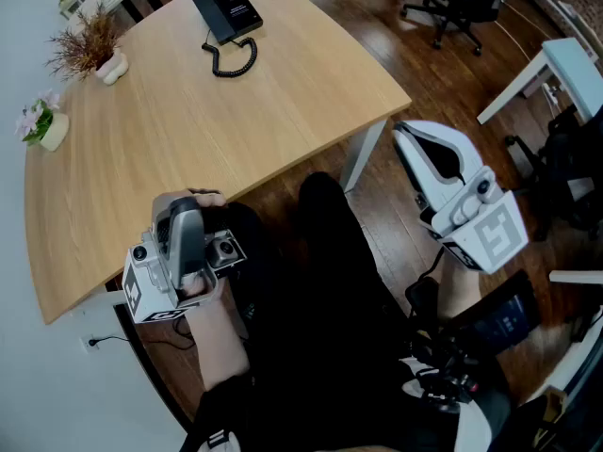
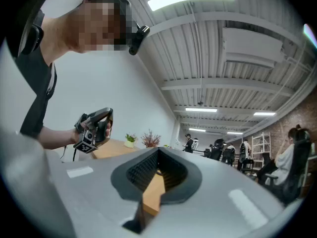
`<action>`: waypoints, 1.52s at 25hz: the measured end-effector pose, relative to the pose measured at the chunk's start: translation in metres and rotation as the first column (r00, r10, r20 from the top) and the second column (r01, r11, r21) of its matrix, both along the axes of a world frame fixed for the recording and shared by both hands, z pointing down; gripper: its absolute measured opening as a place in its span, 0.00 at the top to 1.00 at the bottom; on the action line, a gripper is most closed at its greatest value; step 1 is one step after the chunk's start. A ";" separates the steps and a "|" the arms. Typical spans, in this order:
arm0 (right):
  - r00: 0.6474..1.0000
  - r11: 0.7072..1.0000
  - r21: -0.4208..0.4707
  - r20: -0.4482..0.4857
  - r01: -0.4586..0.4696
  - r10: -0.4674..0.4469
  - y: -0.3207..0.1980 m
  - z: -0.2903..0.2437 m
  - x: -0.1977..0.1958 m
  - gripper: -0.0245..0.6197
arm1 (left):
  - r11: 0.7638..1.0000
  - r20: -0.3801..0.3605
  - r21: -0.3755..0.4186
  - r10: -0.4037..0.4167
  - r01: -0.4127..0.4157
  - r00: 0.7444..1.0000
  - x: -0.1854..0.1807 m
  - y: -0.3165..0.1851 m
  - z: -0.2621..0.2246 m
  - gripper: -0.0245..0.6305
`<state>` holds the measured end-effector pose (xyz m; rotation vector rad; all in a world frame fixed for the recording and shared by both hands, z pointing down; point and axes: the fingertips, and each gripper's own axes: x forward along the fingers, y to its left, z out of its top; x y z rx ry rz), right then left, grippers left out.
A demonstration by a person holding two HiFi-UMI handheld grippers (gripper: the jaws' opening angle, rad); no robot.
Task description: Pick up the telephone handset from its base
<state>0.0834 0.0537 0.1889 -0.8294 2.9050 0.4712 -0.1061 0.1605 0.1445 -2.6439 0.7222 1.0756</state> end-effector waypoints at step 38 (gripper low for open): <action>0.993 0.955 -0.287 0.063 -0.076 0.098 -0.420 0.037 -0.197 0.96 | 0.641 0.094 -0.753 -0.119 0.148 0.988 -0.193 -0.416 0.106 0.65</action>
